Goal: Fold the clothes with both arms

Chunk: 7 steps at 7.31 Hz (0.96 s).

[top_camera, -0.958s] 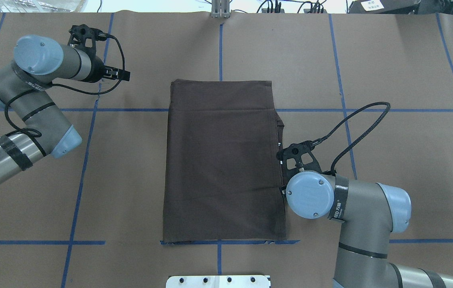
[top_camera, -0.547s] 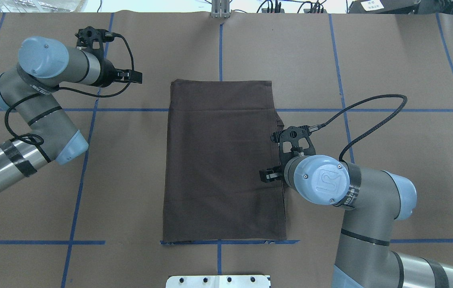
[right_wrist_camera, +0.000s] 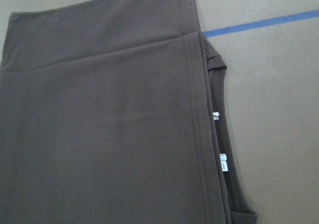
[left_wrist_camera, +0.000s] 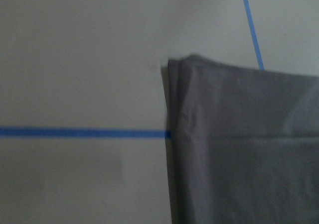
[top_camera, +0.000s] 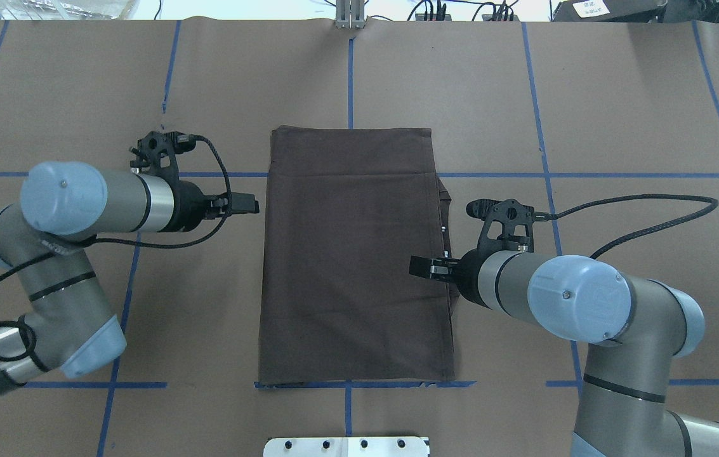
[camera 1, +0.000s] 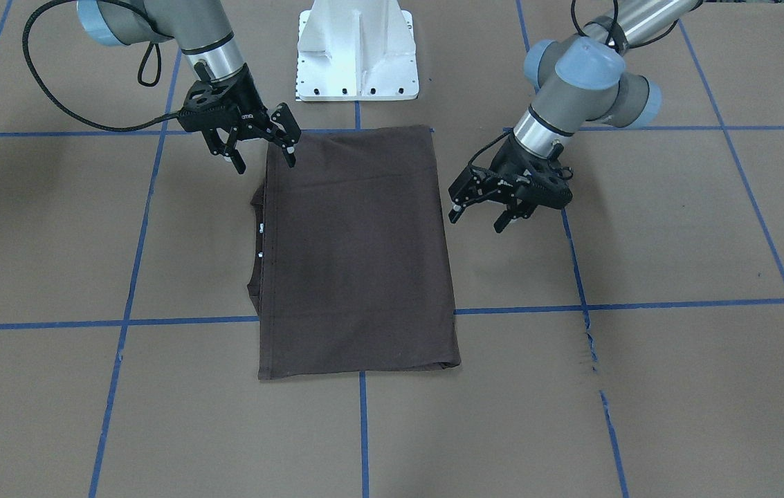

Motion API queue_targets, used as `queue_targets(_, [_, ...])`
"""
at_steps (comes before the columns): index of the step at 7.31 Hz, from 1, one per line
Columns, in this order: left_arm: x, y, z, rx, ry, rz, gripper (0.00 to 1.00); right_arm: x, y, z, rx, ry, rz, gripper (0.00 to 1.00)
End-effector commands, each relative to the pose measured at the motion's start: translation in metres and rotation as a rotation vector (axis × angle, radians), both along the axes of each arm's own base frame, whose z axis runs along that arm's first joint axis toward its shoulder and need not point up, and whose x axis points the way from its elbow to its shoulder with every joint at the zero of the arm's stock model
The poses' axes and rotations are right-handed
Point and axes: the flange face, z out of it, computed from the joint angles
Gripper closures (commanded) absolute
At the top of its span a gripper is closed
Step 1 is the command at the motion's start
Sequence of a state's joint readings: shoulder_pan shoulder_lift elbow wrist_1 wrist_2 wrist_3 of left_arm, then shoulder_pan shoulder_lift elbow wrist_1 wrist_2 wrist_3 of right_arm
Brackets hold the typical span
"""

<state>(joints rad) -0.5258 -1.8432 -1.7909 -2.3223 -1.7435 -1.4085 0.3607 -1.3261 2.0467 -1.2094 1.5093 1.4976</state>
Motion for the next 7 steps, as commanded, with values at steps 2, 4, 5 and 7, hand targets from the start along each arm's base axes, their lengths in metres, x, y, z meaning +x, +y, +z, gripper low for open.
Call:
queue_targets(2, [0.044, 0.133, -0.006, -0.275, 0.123, -0.072, 0.34, 0.006, 0.002, 0.001, -0.034, -0.032, 0.029, 0.00])
queue_targets(4, [0.066, 0.170, 0.001, -0.331, 0.102, -0.096, 0.45, 0.005, 0.001, 0.002, -0.034, -0.031, 0.030, 0.00])
queue_targets(5, [0.069, 0.176, 0.002, -0.342, 0.095, -0.094, 0.45, 0.005, 0.001, 0.003, -0.034, -0.029, 0.030, 0.00])
queue_targets(7, [0.075, 0.183, 0.007, -0.343, 0.082, -0.082, 0.45, 0.005, 0.001, 0.003, -0.035, -0.028, 0.030, 0.00])
